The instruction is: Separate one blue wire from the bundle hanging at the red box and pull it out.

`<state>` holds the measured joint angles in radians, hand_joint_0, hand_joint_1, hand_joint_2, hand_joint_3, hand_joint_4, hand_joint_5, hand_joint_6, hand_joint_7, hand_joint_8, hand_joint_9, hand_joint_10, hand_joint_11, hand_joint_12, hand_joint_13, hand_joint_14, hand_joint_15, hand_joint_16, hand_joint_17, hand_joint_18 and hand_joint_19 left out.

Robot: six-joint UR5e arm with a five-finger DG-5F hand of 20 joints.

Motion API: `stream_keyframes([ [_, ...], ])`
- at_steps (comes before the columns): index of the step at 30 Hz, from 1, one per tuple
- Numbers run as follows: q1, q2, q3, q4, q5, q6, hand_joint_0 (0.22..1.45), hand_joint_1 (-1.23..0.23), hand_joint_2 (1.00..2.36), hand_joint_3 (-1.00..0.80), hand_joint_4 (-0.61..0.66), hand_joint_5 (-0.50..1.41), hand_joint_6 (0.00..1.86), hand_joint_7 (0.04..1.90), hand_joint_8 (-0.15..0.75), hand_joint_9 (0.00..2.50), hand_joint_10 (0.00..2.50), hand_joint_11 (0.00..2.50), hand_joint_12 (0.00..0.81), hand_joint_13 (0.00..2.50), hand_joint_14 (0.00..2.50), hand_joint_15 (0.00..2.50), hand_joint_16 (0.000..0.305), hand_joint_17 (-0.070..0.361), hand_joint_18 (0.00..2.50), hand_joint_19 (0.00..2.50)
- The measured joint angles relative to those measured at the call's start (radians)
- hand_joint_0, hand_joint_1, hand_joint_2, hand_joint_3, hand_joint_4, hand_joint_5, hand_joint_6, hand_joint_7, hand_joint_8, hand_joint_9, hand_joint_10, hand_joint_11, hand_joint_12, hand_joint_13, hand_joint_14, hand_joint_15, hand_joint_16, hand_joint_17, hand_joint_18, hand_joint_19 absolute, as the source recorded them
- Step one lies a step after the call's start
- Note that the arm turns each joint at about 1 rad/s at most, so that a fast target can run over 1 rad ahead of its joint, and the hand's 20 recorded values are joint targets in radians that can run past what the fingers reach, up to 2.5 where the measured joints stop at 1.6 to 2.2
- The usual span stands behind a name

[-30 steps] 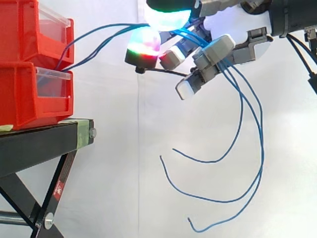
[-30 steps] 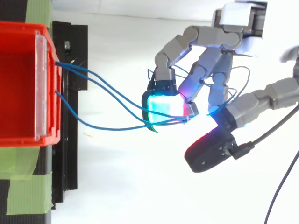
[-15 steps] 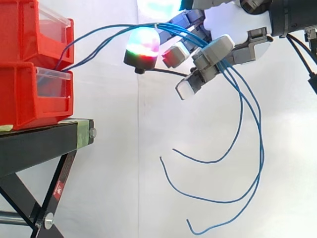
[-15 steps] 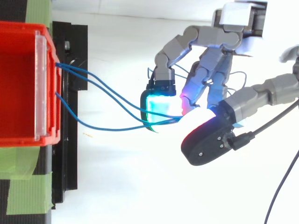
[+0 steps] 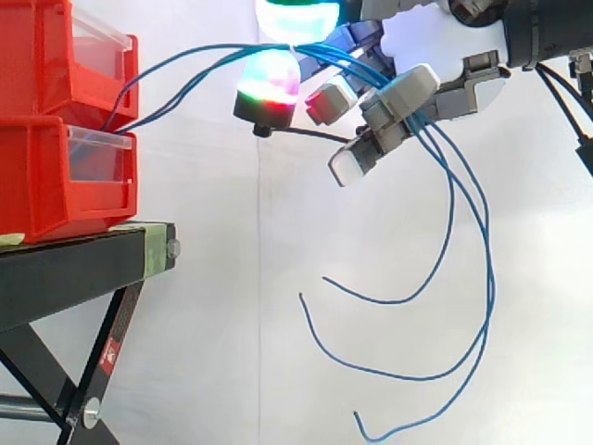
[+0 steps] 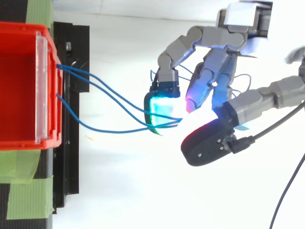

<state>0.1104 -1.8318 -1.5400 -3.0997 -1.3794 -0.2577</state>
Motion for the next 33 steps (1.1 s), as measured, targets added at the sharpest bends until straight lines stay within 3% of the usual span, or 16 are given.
stream_keyframes([
  [8, 0.001, 0.0, 0.0, 0.002, 0.001, 0.0, 0.62, -0.9, 1.02, -0.16, 0.16, -0.18, 0.93, 0.97, 0.389, 1.1, 0.02, 1.08, 0.44, 1.54, 0.02, 1.33, 0.052, 0.116, 0.93, 0.51],
  [19, 0.001, 0.0, 0.0, 0.004, 0.005, 0.0, 0.57, -0.95, 1.01, -0.34, 0.21, -0.2, 0.93, 0.95, 0.394, 1.05, 0.02, 1.08, 0.46, 1.5, 0.02, 1.29, 0.055, 0.123, 0.88, 0.49],
  [23, 0.002, 0.0, 0.0, 0.004, 0.005, 0.0, 0.54, -0.91, 1.0, -0.45, 0.21, -0.19, 0.92, 0.92, 0.405, 1.08, 0.02, 1.08, 0.47, 1.52, 0.02, 1.28, 0.056, 0.125, 0.91, 0.49],
  [33, 0.003, 0.0, 0.0, 0.004, 0.007, 0.0, 0.56, -0.71, 1.01, -0.38, 0.19, -0.15, 0.89, 0.98, 0.415, 1.25, 0.02, 1.04, 0.464, 1.59, 0.02, 1.28, 0.052, 0.117, 0.97, 0.52],
])
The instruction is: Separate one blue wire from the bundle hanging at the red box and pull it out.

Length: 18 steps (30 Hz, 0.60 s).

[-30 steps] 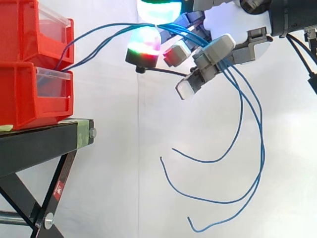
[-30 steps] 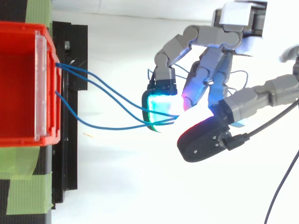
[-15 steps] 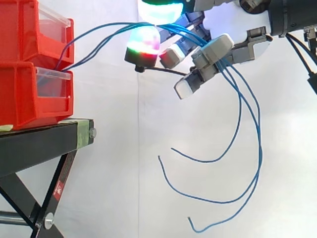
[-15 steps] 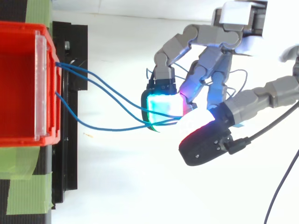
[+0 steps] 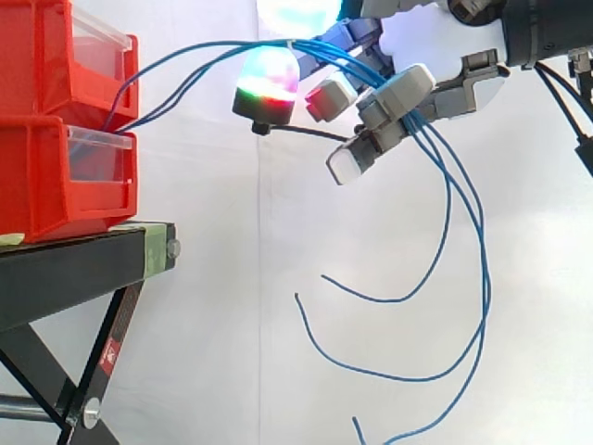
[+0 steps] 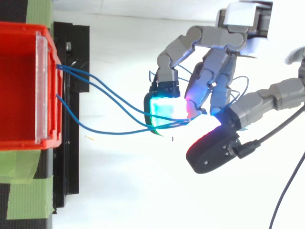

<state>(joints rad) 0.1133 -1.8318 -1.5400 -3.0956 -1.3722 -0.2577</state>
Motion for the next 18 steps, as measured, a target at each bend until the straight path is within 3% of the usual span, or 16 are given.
stream_keyframes([
  [18, 0.0, 0.0, 0.0, -0.001, 0.001, 0.0, 0.59, -0.7, 1.01, -0.38, 0.19, -0.13, 0.87, 1.03, 0.422, 1.34, 0.02, 1.02, 0.447, 1.67, 0.02, 1.29, 0.05, 0.112, 1.0, 0.53],
])
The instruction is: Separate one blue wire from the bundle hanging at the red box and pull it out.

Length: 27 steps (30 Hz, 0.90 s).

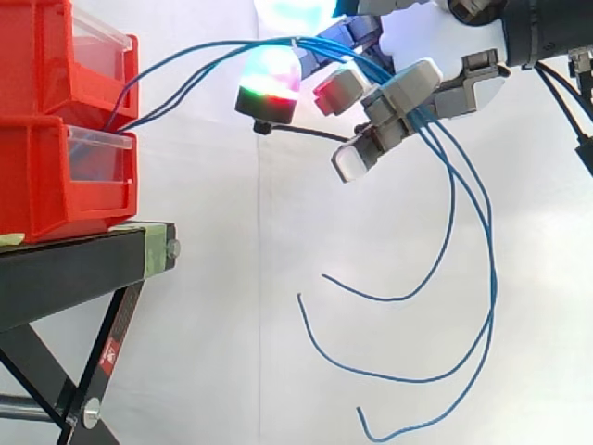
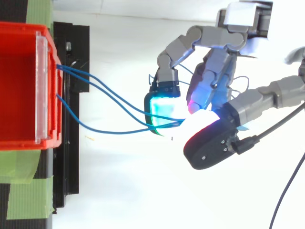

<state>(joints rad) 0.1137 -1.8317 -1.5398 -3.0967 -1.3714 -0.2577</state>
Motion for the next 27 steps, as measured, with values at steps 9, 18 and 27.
stream_keyframes([
  [9, 0.0, 0.0, 0.0, 0.001, 0.008, 0.0, 0.58, -0.82, 1.02, -0.08, 0.14, -0.15, 0.91, 1.03, 0.438, 1.26, 0.02, 1.03, 0.501, 1.62, 0.02, 1.27, 0.056, 0.127, 1.02, 0.5],
  [18, 0.0, 0.0, 0.0, 0.0, 0.01, 0.0, 0.54, -0.84, 1.01, -0.16, 0.27, -0.2, 0.92, 0.92, 0.445, 1.05, 0.02, 1.05, 0.527, 1.52, 0.01, 1.24, 0.068, 0.152, 0.96, 0.5],
  [27, 0.0, 0.0, 0.0, 0.001, 0.009, 0.0, 0.57, -0.95, 1.02, -0.28, 0.32, -0.25, 0.92, 0.95, 0.407, 0.83, 0.02, 1.05, 0.453, 1.39, 0.02, 1.28, 0.061, 0.137, 0.84, 0.53],
])
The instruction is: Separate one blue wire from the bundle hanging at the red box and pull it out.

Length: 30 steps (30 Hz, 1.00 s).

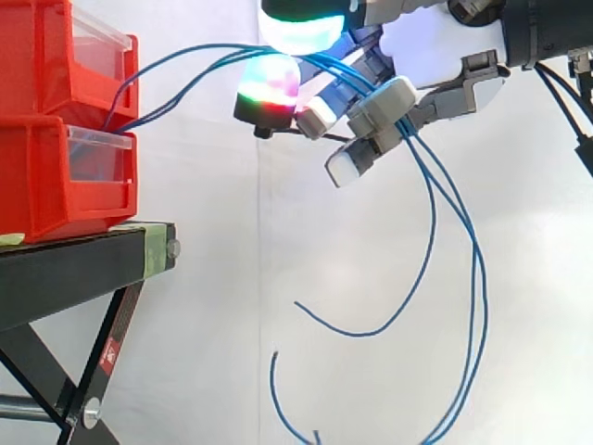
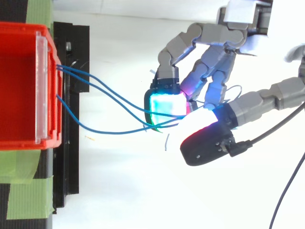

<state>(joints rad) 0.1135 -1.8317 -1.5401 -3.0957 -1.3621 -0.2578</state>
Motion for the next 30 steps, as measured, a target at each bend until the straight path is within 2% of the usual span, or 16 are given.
stream_keyframes([
  [5, 0.0, 0.0, 0.0, 0.0, 0.0, 0.0, 0.57, -0.96, 1.01, -0.34, 0.32, -0.25, 0.92, 0.92, 0.407, 0.82, 0.02, 1.05, 0.457, 1.38, 0.01, 1.28, 0.061, 0.137, 0.84, 0.53],
  [7, 0.0, 0.0, 0.0, 0.0, 0.0, 0.0, 0.54, -0.92, 1.01, -0.41, 0.31, -0.24, 0.91, 0.9, 0.412, 0.88, 0.02, 1.06, 0.463, 1.41, 0.01, 1.29, 0.061, 0.138, 0.85, 0.55],
  [11, 0.0, 0.0, 0.0, 0.0, 0.0, 0.0, 0.52, -0.83, 1.0, -0.46, 0.3, -0.22, 0.91, 0.9, 0.427, 1.0, 0.02, 1.1, 0.468, 1.48, 0.01, 1.3, 0.061, 0.138, 0.9, 0.56],
  [20, 0.0, 0.0, 0.0, 0.0, 0.0, 0.0, 0.56, -0.67, 1.01, -0.4, 0.24, -0.18, 0.89, 0.94, 0.42, 1.21, 0.02, 1.13, 0.447, 1.58, 0.01, 1.33, 0.056, 0.126, 0.97, 0.57],
  [30, 0.0, 0.0, 0.0, 0.0, 0.0, 0.0, 0.6, -0.69, 1.02, -0.32, 0.21, -0.17, 0.89, 0.96, 0.422, 1.26, 0.02, 1.12, 0.434, 1.6, 0.01, 1.33, 0.053, 0.119, 0.99, 0.58],
])
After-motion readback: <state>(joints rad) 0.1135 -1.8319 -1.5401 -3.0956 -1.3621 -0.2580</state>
